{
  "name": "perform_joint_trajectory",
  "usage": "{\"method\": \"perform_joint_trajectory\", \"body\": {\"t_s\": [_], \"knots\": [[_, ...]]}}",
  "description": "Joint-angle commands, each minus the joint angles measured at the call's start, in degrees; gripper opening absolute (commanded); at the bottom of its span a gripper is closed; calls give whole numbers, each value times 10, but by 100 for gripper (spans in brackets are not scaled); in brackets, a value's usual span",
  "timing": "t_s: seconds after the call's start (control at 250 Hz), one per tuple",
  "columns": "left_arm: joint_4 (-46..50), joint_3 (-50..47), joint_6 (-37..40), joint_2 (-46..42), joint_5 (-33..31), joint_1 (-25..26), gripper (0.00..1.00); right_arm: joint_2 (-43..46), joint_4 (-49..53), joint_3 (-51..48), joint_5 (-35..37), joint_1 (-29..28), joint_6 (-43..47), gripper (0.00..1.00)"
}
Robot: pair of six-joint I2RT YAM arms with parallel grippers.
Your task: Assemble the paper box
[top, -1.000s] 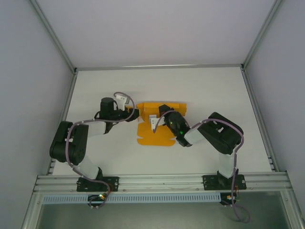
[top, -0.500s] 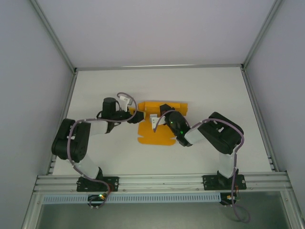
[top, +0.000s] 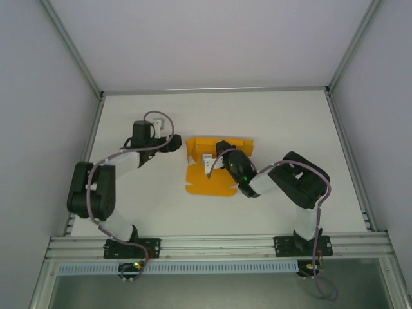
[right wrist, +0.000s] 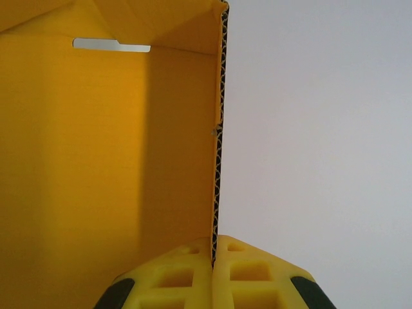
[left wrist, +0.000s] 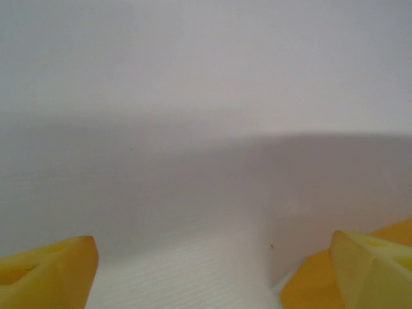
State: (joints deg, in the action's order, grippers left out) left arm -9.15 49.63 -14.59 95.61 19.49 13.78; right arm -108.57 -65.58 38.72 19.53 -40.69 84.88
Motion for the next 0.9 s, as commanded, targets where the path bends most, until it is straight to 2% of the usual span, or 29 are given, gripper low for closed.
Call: {"method": "perform_joint_trajectory", "body": {"t_s": [0.0,0.132,0.224,0.3,0.431,0.547,0.627,0.763,0.899], "knots": [[68,24,72,28,45,35,85,16,21,-7,-3,-5,-10,0],[60,14,127,22,86,79,73,18,22,-7,2,-4,-9,0],[50,6,124,25,90,89,57,22,25,-8,3,-4,-12,0],[41,2,115,25,102,92,51,22,28,-9,5,-5,-13,0],[-16,-32,103,5,112,98,52,23,33,-7,8,-4,-14,0],[-50,-49,101,-10,150,98,52,25,38,-6,9,-4,-15,0],[-51,-51,106,-9,171,98,52,24,40,-5,9,-5,-15,0],[-43,-29,113,16,146,98,52,26,40,-6,8,-6,-15,0],[-37,10,115,47,159,98,54,26,45,-5,7,-10,-18,0]]}}
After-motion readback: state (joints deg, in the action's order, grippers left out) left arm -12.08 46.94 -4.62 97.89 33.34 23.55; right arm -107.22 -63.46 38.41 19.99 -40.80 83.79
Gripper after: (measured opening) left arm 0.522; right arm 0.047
